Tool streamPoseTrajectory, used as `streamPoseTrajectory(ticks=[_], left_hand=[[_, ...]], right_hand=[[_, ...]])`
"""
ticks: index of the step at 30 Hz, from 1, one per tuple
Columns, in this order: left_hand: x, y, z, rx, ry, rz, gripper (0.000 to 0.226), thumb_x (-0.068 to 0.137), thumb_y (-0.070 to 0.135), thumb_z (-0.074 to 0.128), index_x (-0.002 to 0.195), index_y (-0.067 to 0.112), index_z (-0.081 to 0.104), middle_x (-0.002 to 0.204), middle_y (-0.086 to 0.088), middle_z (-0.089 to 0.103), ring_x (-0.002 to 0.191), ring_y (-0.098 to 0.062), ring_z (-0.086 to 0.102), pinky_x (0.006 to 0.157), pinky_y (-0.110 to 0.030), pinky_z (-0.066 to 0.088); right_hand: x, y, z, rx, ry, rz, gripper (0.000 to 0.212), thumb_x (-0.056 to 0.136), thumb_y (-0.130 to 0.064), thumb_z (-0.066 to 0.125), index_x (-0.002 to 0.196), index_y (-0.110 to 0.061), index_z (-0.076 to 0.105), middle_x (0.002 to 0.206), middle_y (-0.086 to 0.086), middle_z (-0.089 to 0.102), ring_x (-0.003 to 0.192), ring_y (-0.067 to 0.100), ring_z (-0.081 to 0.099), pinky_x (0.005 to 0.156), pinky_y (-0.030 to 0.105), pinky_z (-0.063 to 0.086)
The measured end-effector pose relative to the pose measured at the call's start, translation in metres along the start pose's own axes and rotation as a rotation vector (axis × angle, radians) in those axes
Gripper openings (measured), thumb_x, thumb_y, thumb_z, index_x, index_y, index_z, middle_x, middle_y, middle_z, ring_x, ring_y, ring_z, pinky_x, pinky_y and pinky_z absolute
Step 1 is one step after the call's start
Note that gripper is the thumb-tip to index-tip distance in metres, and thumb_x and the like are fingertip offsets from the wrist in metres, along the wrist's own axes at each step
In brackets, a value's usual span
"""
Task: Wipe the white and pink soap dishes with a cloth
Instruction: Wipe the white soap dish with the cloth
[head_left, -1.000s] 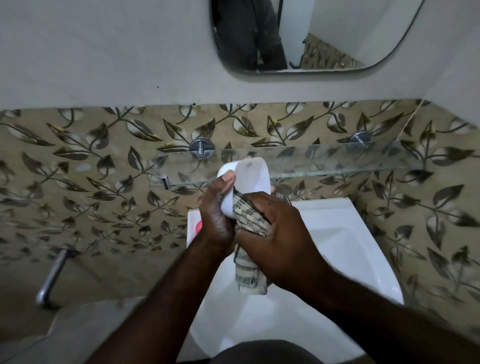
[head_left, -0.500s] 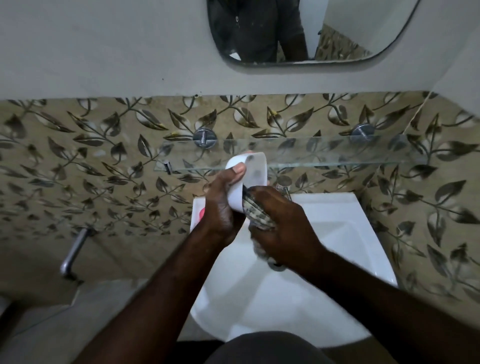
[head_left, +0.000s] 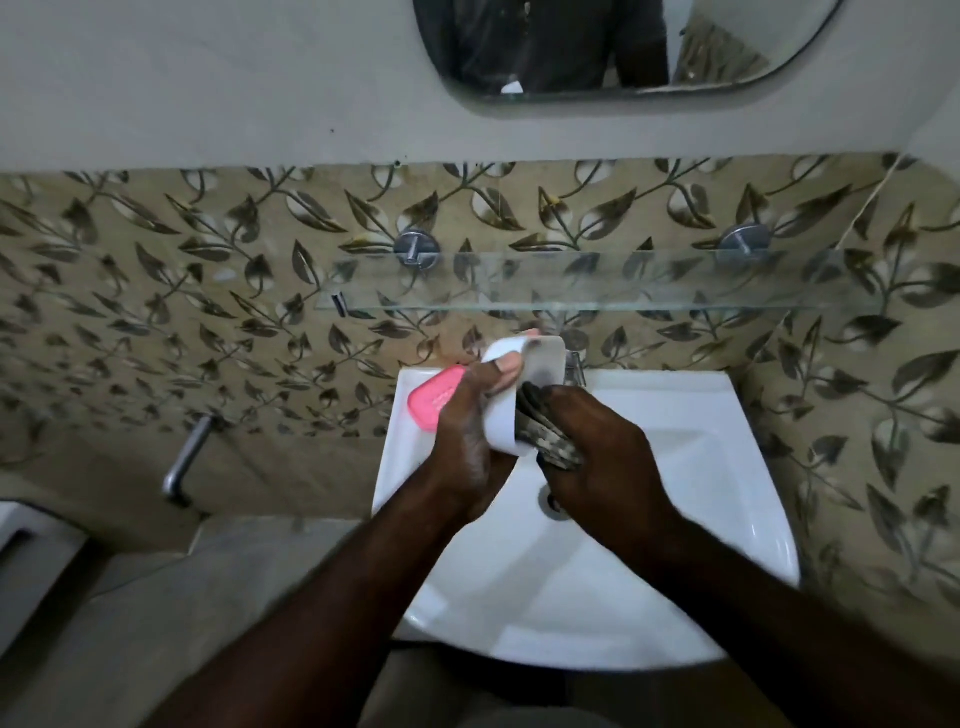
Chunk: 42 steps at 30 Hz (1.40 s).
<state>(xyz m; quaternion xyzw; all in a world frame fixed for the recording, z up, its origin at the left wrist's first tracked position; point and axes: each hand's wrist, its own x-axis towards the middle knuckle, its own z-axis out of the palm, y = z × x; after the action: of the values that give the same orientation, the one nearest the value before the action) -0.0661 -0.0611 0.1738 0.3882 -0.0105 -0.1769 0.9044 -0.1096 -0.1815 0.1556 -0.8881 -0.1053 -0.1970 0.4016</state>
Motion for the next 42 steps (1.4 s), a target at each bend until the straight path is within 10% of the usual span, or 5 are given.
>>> streamPoseTrajectory(ticks=[17,23,28,35,42], left_hand=[[-0.002,0.012,-0.022,0.097,0.129,0.031,0.030,0.068,0.030,0.061,0.082,0.008,0.074,0.078,-0.014,0.067,0.073,-0.027,0.062,0.073,-0.033,0.050],[-0.001,0.019,-0.025,0.074,0.104,0.041,0.029,0.056,0.033,0.069,0.080,0.018,0.073,0.078,-0.003,0.069,0.075,-0.020,0.064,0.071,-0.030,0.053],[-0.002,0.005,-0.029,0.167,0.225,0.004,0.049,0.068,0.029,0.061,0.107,0.000,0.055,0.101,-0.023,0.053,0.091,-0.034,0.050,0.084,-0.041,0.044],[0.005,0.018,-0.036,0.120,0.184,-0.083,0.035,0.079,0.047,0.056,0.091,0.017,0.070,0.093,-0.010,0.065,0.091,-0.028,0.058,0.080,-0.039,0.044],[0.003,0.018,-0.045,0.209,0.144,-0.190,0.079,0.078,0.065,0.054,0.131,0.006,0.054,0.119,-0.023,0.056,0.109,-0.035,0.053,0.099,-0.053,0.041]], right_hand=[[-0.001,-0.035,0.038,0.389,-0.093,0.099,0.022,0.063,-0.022,0.058,0.085,-0.024,0.056,0.075,-0.009,0.059,0.064,0.007,0.057,0.056,0.023,0.046],[0.007,0.007,0.030,-0.059,-0.002,-0.184,0.040,0.065,0.011,0.071,0.104,0.001,0.069,0.105,0.015,0.071,0.092,0.033,0.069,0.077,0.037,0.056],[0.002,-0.021,0.050,0.312,-0.142,0.206,0.020,0.062,-0.027,0.057,0.081,-0.030,0.053,0.071,-0.011,0.057,0.063,0.008,0.056,0.058,0.028,0.047],[0.006,0.019,0.037,0.035,-0.159,-0.048,0.033,0.074,-0.005,0.068,0.107,-0.008,0.067,0.101,0.004,0.068,0.090,0.020,0.061,0.074,0.020,0.041],[0.012,0.012,0.040,0.374,-0.233,0.289,0.012,0.078,-0.016,0.072,0.079,-0.019,0.061,0.063,-0.005,0.062,0.052,0.008,0.054,0.052,0.026,0.048]])
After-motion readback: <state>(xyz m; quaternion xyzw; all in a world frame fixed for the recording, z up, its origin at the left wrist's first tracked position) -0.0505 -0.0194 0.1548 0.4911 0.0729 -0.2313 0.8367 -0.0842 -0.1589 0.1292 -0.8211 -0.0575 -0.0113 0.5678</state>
